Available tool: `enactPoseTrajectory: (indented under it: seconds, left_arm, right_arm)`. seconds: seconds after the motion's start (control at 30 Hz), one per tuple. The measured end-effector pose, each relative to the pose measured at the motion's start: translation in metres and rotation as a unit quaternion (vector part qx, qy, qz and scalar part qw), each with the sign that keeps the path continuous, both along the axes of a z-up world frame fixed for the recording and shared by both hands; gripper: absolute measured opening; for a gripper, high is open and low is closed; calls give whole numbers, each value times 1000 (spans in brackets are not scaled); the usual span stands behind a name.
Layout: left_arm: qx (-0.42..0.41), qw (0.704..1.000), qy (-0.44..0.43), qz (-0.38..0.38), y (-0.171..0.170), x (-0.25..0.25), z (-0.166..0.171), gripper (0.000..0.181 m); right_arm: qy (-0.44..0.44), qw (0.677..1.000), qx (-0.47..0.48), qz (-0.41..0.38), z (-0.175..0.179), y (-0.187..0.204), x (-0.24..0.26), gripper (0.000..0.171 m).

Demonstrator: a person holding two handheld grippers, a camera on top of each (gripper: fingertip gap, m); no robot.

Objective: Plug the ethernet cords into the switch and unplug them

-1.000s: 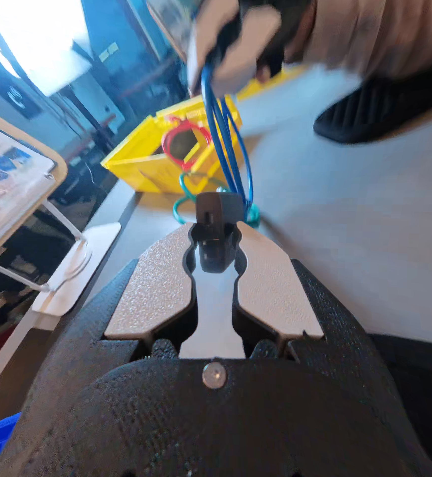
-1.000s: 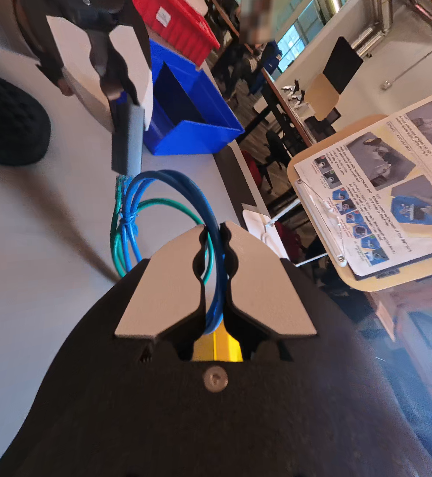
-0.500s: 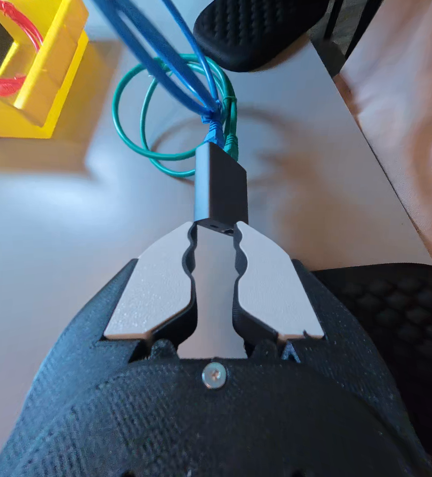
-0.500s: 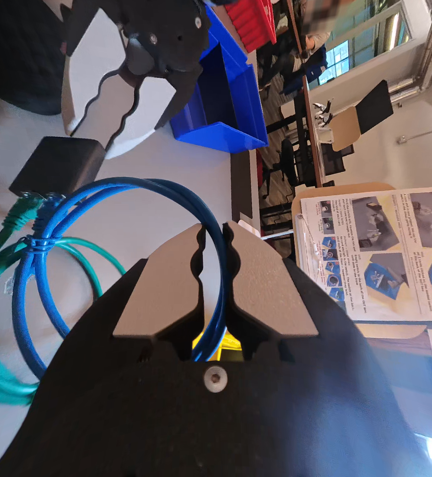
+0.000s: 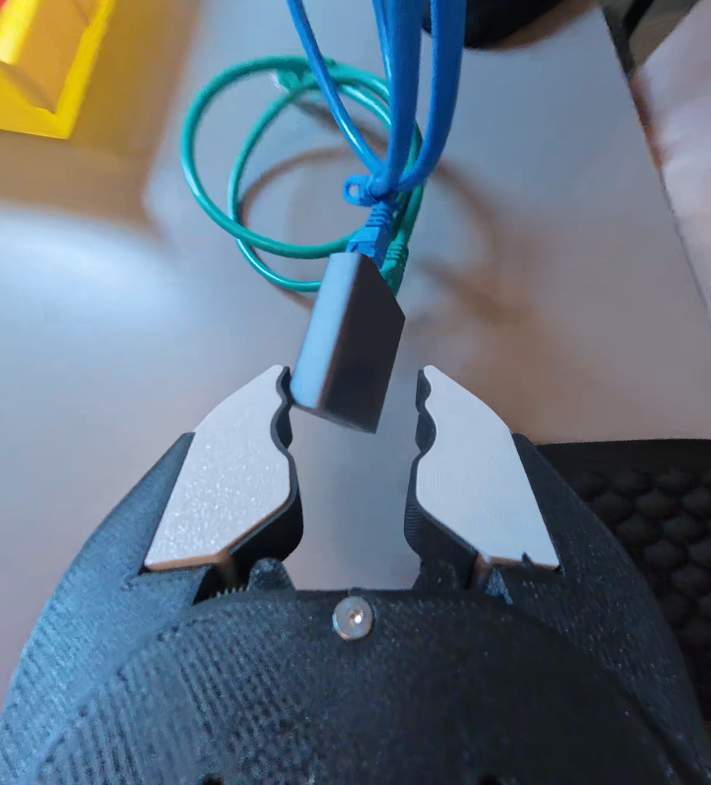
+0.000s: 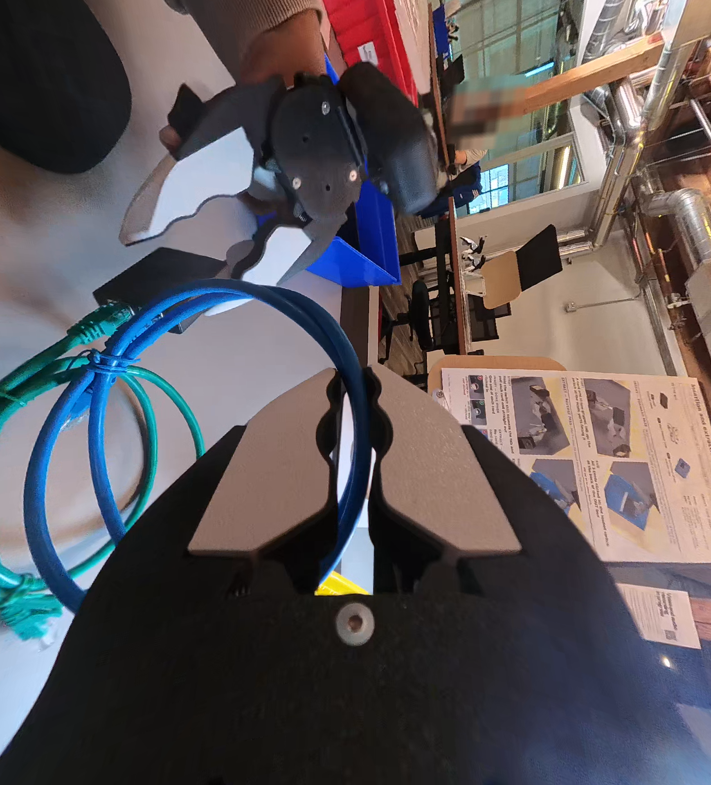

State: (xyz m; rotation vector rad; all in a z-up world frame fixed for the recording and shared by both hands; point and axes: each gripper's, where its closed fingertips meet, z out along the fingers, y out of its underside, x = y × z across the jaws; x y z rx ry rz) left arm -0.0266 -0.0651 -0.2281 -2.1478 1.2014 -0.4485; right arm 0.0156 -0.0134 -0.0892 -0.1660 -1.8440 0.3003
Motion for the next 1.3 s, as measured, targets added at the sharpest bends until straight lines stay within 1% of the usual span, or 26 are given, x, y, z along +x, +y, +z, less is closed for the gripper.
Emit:
enactPoseTrajectory:
  seconds: [0.03, 0.1, 0.17, 0.23, 0.3, 0.37, 0.47, 0.53, 0.57, 0.6, 0.67, 0.7, 0.77, 0.83, 0.93, 1.03, 1.1, 1.13, 1.3]
  left_arm:
    - [-5, 1000, 14, -13, 0, 4, -4, 53]
    - [-8, 999, 10, -37, 1, 15, -6, 35]
    - [-15, 998, -7, -55, 1, 26, -7, 30]
    - [-1, 998, -19, -52, 6, 34, -8, 27]
    - [37, 999, -21, -20, 17, 33, -4, 22]
    - [69, 997, -21, 21, 25, 24, 2, 22]
    - [110, 991, -5, 69, 27, 6, 5, 22]
    - [142, 985, 4, 94, 26, -3, 7, 21]
    - [157, 982, 3, 106, 25, -7, 9, 21]
    - [169, 979, -1, 114, 24, -10, 11, 21]
    - [188, 974, -5, 127, 25, -14, 18, 21]
    - [197, 972, -4, 128, 26, -14, 21, 21]
    - [215, 969, 8, 124, 27, -9, 26, 21]
    - [234, 965, 24, 114, 27, 0, 28, 21]
    - [247, 964, 39, 94, 23, 13, 26, 21]
    - [257, 962, 43, 85, 22, 19, 28, 21]
    - [259, 962, 45, 74, 20, 21, 26, 21]
    - [259, 962, 46, 71, 19, 22, 24, 21]
    - [269, 960, 49, 58, 18, 25, 22, 21]
  right_arm:
    - [-4, 1000, 0, 4, -2, -2, 0, 10]
    - [-7, 1000, -3, 8, -4, -4, -2, 10]
    - [-12, 1000, -23, 4, -6, -2, -3, 11]
    - [-24, 998, -62, -14, -11, 10, -4, 12]
    - [-39, 990, -131, -42, -15, 28, -4, 16]
    - [-45, 969, -232, -67, -13, 48, 0, 23]
    - [5, 930, -358, -84, 15, 77, 16, 24]
    - [32, 914, -395, -83, 34, 83, 34, 24]
    - [29, 913, -399, -75, 36, 76, 41, 23]
    - [7, 915, -398, -59, 31, 63, 46, 20]
    - [-82, 917, -389, -33, -1, 26, 48, 19]
    - [-102, 921, -374, -35, -19, 13, 42, 20]
    - [-116, 940, -316, -51, -56, -3, 24, 28]
    - [-118, 953, -272, -64, -77, -10, 7, 35]
    - [-115, 964, -227, -76, -88, -8, -9, 35]
    - [-147, 960, -228, -71, -104, -15, -11, 28]
    - [-142, 965, -207, -76, -112, -16, -11, 24]
    - [-134, 966, -210, -75, -112, -16, -11, 19]
    - [-135, 964, -221, -65, -117, -20, -10, 16]
